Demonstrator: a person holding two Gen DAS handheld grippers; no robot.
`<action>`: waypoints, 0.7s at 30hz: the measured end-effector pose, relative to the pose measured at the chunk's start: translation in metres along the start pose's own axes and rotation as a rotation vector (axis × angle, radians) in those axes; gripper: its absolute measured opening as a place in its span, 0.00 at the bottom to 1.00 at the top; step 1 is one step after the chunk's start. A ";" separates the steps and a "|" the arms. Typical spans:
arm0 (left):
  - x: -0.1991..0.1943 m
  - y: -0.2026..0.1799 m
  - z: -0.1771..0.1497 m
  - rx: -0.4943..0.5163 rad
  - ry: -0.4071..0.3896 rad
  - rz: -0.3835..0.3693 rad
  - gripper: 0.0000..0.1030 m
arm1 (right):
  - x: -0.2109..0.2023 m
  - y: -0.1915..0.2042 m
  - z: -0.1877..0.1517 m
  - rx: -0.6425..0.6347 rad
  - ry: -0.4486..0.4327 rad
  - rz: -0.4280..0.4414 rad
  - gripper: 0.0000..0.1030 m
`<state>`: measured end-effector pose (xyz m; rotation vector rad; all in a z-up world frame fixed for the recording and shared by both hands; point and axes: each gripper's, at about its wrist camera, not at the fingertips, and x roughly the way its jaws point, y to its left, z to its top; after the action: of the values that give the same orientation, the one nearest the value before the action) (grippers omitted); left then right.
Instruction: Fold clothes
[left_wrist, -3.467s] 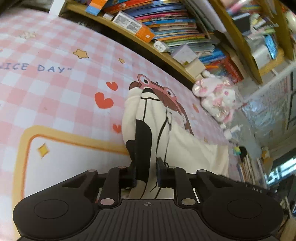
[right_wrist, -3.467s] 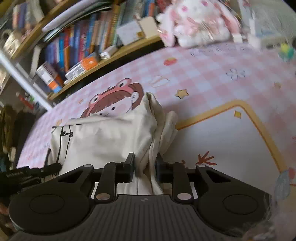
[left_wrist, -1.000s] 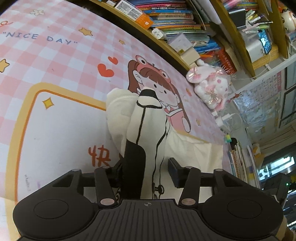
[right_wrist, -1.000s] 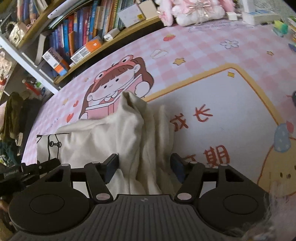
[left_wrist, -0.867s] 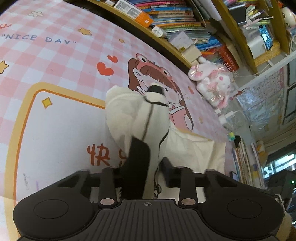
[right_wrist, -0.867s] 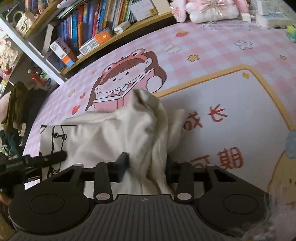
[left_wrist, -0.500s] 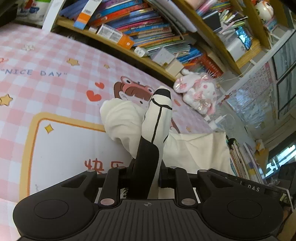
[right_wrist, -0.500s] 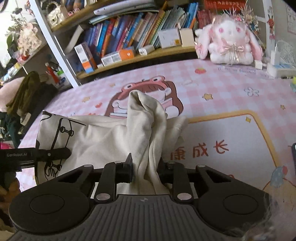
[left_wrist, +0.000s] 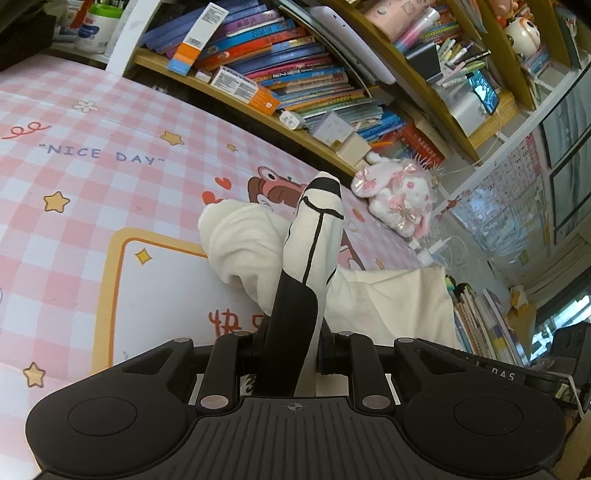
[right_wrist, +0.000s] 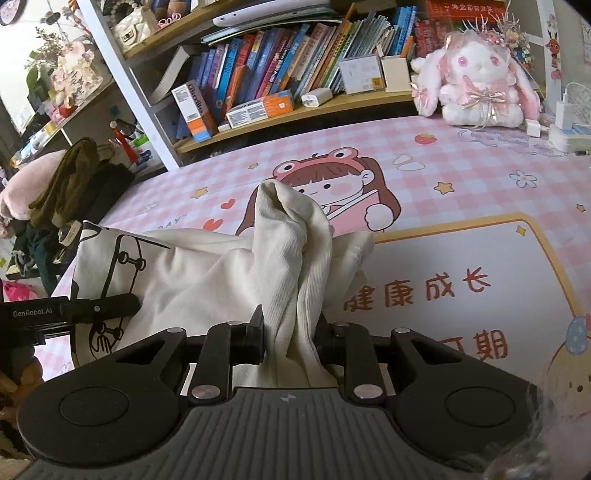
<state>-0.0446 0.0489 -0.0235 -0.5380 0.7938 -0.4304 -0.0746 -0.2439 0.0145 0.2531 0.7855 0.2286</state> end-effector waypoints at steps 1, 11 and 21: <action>0.000 0.000 0.000 0.001 0.002 0.001 0.19 | 0.000 0.000 0.000 -0.001 -0.001 0.000 0.21; 0.009 -0.005 0.000 0.015 0.024 0.009 0.19 | 0.001 -0.005 -0.001 0.001 0.004 -0.011 0.21; 0.029 -0.008 0.022 -0.008 0.014 0.056 0.19 | 0.019 -0.020 0.026 -0.008 -0.005 0.038 0.21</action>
<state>-0.0103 0.0332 -0.0218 -0.5198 0.8225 -0.3799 -0.0405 -0.2604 0.0135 0.2607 0.7755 0.2670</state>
